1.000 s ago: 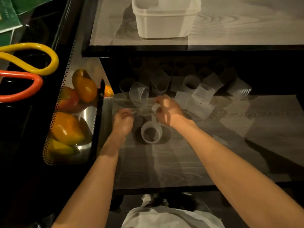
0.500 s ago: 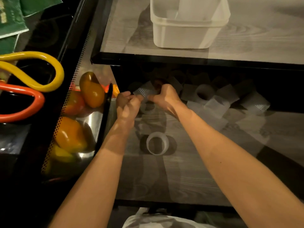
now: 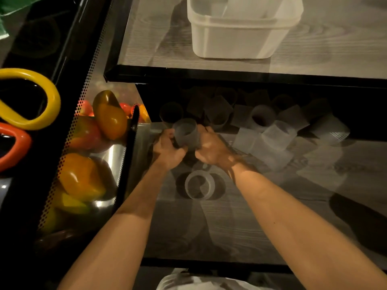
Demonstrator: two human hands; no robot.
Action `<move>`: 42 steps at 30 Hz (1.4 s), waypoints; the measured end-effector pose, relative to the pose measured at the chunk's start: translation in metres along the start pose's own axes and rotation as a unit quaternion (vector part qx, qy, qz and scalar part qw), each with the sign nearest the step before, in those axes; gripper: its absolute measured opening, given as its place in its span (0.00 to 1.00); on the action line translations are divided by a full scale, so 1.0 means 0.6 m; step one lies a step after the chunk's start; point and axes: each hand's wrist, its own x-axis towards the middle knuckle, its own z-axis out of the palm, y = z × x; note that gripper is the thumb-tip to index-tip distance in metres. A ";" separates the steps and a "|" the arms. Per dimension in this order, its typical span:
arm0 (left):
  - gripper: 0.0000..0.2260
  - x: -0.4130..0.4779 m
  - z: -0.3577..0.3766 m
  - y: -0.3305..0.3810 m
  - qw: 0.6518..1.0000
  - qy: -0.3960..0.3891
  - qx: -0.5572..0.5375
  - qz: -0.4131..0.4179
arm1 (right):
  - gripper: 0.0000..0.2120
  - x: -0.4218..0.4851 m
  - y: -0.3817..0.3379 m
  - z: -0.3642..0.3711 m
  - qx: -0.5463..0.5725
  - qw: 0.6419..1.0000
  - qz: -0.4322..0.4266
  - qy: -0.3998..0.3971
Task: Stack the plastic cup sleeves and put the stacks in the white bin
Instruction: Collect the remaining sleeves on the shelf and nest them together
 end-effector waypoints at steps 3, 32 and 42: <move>0.24 -0.004 -0.006 0.003 1.000 -0.007 -0.029 -0.005 | 0.29 0.001 -0.001 0.000 0.038 0.999 -0.014 0.008; 0.29 0.028 -0.070 0.050 0.988 0.122 -0.026 0.092 | 0.12 0.038 -0.087 -0.030 -0.001 0.991 -0.036 0.131; 0.18 0.050 -0.053 0.025 0.995 0.057 0.048 0.066 | 0.10 0.065 -0.071 -0.014 -0.060 0.998 0.005 0.014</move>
